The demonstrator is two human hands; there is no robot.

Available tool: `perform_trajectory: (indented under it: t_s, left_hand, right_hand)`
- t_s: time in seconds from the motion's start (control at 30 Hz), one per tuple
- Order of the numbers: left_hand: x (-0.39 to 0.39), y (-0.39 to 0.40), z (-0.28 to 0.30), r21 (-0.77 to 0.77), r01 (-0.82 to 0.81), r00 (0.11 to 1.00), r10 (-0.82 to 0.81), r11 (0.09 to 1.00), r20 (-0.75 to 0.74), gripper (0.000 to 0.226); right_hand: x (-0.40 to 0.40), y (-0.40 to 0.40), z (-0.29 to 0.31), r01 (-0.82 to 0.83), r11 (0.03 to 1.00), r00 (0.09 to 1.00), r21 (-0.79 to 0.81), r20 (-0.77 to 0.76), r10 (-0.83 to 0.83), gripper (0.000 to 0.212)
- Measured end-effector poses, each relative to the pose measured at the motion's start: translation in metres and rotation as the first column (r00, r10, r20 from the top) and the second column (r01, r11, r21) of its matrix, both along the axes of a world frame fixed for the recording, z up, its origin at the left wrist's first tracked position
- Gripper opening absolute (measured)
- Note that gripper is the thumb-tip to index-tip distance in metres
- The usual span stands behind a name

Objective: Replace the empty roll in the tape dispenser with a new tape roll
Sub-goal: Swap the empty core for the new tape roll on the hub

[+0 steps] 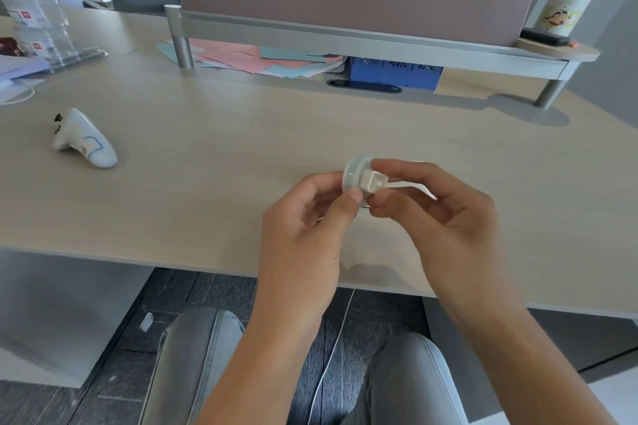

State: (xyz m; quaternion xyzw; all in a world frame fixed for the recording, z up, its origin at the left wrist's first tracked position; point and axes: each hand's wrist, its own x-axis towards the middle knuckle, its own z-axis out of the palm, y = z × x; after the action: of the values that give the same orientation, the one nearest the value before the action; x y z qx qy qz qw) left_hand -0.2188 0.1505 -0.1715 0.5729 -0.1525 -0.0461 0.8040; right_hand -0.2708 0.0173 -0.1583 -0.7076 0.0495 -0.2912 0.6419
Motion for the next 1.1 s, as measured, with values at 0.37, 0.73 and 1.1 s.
perform_trajectory:
  t_s: [0.37,0.73,1.1]
  left_hand:
    - [-0.004,0.003,-0.004,0.025,0.0,0.997,-0.002,1.0,0.079,0.018]
    - [-0.007,0.0,-0.001,0.076,-0.044,0.995,0.037,0.996,0.095,0.022]
    - [-0.01,0.001,0.003,0.12,-0.056,0.992,0.041,0.991,0.12,0.022]
  right_hand:
    - [0.0,-0.002,-0.004,-0.011,0.977,0.999,0.214,-0.039,0.02,0.013]
    - [-0.001,0.003,-0.005,0.001,0.999,1.0,0.035,0.014,-0.002,0.022]
    - [-0.003,-0.008,-0.011,0.036,0.912,0.995,-0.409,0.103,0.007,0.024]
